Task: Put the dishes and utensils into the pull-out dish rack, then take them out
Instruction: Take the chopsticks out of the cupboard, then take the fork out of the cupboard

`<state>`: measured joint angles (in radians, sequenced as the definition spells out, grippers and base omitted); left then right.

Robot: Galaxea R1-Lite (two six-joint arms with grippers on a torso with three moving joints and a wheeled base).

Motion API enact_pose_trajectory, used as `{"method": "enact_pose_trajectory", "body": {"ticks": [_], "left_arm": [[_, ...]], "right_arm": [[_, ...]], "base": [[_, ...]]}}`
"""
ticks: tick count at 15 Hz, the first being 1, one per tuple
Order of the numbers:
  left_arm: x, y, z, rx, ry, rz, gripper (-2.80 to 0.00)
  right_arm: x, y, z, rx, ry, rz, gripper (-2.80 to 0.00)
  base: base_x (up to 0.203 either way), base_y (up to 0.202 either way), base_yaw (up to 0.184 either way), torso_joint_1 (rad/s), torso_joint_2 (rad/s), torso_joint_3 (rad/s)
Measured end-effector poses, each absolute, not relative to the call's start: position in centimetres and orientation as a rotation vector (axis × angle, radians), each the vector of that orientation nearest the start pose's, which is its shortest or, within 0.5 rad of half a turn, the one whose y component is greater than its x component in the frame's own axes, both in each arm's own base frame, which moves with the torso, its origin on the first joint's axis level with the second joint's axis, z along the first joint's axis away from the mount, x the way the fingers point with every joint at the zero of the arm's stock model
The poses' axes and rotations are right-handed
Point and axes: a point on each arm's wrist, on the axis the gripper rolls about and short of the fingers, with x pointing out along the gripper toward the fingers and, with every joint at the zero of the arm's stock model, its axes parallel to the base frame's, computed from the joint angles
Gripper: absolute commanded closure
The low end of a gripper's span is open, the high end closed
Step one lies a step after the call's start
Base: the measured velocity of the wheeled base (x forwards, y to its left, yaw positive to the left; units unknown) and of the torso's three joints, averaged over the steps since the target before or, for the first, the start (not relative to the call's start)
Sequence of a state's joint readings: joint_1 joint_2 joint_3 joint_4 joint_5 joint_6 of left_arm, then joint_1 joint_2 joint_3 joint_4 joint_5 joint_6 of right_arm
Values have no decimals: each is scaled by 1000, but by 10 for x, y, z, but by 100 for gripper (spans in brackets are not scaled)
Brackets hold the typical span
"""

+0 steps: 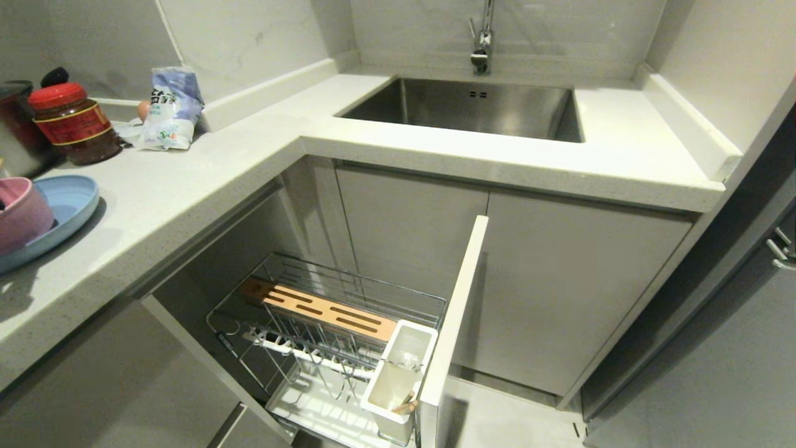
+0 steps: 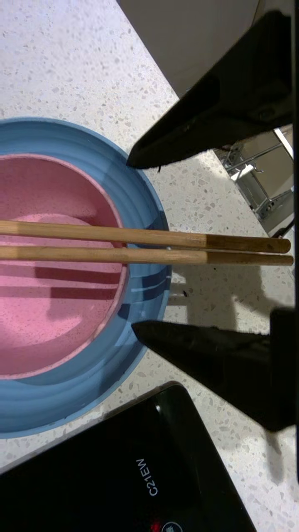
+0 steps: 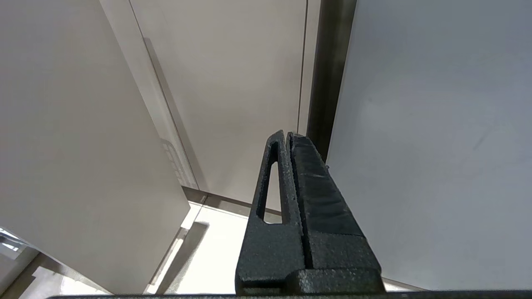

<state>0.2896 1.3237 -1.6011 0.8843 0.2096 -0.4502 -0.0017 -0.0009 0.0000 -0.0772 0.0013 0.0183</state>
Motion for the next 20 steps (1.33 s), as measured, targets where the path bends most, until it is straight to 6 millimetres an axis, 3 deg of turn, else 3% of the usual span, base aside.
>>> {"method": "enact_pose_trajectory", "body": {"ticks": [3,4,9,13,16,20], "left_arm": [[142,47,367,-450,418,596,-280],[138,45,375,-448,361,581,0],[112,21,426,-405,15,369,0],[106,-6,447,-484,-74,117,0],[132,-40,438,-533,28,-17,0],[191,-96,387,-468,318,4,0]], "right_arm": [[-23,0,83,18,-78,0,0],[-23,0,83,18,-78,0,0],[-23,0,83,18,-78,0,0],[-23,0,83,18,-78,0,0],[-23,0,83,18,-78,0,0],[-23,0,83,18,-78,0,0]], "base": [[0,0,0,0,0,0],[0,0,0,0,0,0],[0,0,0,0,0,0],[0,0,0,0,0,0],[0,0,0,0,0,0],[0,0,0,0,0,0]]}}
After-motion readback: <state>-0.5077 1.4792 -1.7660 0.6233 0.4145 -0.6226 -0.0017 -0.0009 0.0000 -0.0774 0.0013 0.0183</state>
